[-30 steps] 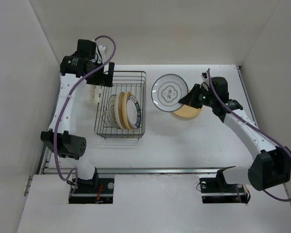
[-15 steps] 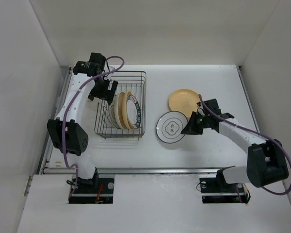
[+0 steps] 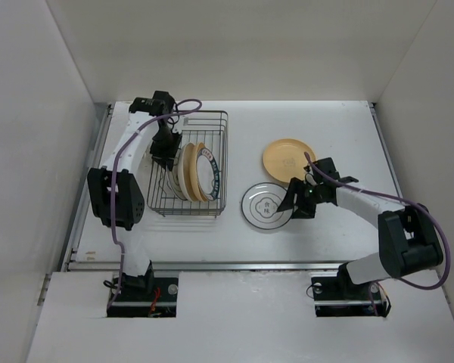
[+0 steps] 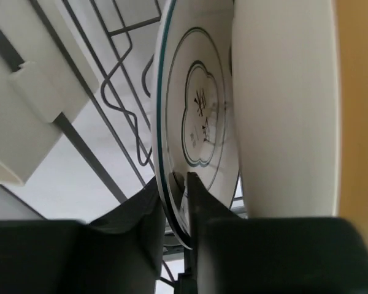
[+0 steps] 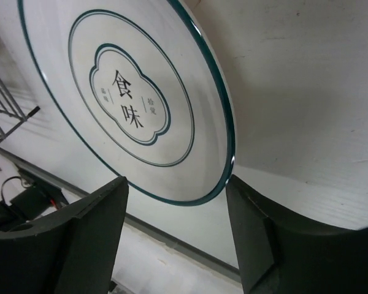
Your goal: Unload the plates from the dish rack
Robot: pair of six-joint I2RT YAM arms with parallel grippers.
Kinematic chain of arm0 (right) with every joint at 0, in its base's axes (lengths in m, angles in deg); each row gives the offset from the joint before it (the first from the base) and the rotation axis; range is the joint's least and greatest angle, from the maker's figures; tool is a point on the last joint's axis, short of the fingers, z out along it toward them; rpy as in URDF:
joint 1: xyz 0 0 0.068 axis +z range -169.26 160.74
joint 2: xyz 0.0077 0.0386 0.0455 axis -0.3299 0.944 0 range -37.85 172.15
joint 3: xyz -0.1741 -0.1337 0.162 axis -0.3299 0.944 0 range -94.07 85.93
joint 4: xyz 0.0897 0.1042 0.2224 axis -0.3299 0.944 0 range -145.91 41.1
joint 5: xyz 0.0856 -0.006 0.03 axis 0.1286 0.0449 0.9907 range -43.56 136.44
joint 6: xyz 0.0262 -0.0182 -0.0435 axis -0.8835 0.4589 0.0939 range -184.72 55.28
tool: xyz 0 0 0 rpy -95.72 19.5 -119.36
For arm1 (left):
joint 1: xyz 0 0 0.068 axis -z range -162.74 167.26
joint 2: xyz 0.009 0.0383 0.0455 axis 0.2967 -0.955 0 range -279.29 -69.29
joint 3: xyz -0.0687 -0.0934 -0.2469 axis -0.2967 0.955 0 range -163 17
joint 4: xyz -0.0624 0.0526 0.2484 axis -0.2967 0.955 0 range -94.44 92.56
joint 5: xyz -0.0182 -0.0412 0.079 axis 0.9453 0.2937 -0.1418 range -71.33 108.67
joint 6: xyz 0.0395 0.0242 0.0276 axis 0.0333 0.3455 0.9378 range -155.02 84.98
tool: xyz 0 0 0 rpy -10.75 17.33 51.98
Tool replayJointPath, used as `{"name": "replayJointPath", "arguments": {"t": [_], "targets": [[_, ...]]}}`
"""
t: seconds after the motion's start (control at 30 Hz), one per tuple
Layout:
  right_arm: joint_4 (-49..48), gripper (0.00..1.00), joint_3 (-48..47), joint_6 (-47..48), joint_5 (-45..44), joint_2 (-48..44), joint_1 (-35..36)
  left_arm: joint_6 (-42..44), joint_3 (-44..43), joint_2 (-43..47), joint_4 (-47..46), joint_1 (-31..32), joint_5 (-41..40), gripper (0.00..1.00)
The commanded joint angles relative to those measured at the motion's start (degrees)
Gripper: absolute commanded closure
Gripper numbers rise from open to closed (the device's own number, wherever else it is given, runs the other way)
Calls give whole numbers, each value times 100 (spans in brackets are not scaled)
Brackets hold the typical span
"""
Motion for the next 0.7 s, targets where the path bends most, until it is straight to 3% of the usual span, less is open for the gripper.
{"name": "replayJointPath", "arguments": {"t": [0.0, 0.03, 0.13, 0.17, 0.4, 0.5, 0.67], "targets": [[150, 29, -315, 104, -246, -113, 40, 94, -151, -37, 290, 0, 32, 91], [281, 24, -420, 104, -395, -192, 40, 94, -151, -37, 290, 0, 93, 100], [605, 20, -605, 157, -711, -412, 40, -38, -405, 50, 290, 0, 94, 100], [694, 14, -754, 157, -956, -464, 40, -90, -502, 130, 290, 70, 94, 100], [1336, 13, -1431, 210, -1854, -903, 92, -398, -1811, 420, 274, 342, -722, 100], [1180, 13, -1572, 411, -1690, -1167, 145, -451, -2251, 683, 98, 343, -1372, 100], [389, 13, -1634, 535, -977, -1844, 276, -259, -2058, 1404, -1272, 396, -2139, 100]]}}
